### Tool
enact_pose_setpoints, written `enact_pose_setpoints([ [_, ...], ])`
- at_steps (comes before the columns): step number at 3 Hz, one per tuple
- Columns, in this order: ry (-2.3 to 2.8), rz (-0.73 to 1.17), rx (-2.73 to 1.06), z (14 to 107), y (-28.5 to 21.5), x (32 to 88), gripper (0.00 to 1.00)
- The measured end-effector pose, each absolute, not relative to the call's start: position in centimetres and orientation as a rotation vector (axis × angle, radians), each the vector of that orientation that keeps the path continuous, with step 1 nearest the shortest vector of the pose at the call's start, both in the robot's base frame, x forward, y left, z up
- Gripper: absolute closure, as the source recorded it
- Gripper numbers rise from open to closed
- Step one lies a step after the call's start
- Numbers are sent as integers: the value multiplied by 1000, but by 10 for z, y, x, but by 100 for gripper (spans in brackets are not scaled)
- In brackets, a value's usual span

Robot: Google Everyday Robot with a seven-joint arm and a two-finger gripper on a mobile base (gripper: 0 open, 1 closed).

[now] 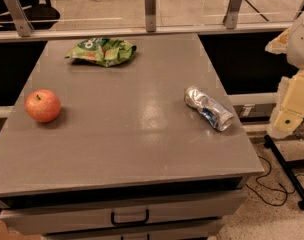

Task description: Move apple near green rice chip bag

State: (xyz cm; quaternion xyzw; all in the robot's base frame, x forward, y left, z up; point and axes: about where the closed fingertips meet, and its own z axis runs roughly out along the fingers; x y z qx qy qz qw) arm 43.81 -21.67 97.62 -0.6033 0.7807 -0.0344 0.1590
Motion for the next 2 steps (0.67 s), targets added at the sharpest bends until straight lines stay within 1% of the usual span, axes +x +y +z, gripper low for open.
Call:
enact_pose_setpoints([
  [2,2190,-84,-1754,976,-212,445,0],
])
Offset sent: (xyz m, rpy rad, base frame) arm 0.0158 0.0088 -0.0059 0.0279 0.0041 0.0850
